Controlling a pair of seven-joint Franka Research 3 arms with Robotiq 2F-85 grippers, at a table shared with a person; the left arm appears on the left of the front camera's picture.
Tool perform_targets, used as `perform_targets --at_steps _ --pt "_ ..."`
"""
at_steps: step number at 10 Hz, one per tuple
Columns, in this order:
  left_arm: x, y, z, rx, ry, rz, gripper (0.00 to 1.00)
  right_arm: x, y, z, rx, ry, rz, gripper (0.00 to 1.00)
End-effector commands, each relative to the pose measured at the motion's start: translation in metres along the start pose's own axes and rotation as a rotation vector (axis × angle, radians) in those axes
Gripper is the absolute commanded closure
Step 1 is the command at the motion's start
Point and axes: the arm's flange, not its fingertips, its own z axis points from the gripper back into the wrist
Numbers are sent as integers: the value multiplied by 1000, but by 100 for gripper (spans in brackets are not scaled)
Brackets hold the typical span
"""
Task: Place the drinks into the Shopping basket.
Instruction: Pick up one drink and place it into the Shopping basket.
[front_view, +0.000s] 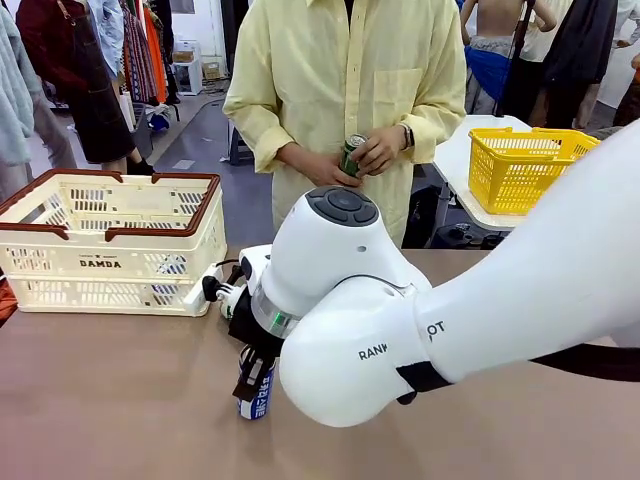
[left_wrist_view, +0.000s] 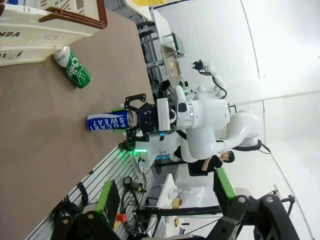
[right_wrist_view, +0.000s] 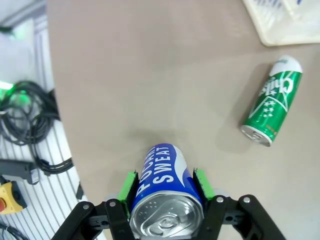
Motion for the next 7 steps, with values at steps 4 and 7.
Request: perform_targets --at_steps 4,7 --pt "-3 -2 -1 -4 5 5 0 21 1 -11 -39 13 -19 0" --pt "-3 -2 -1 -4 5 5 0 27 -3 9 0 47 -51 0"
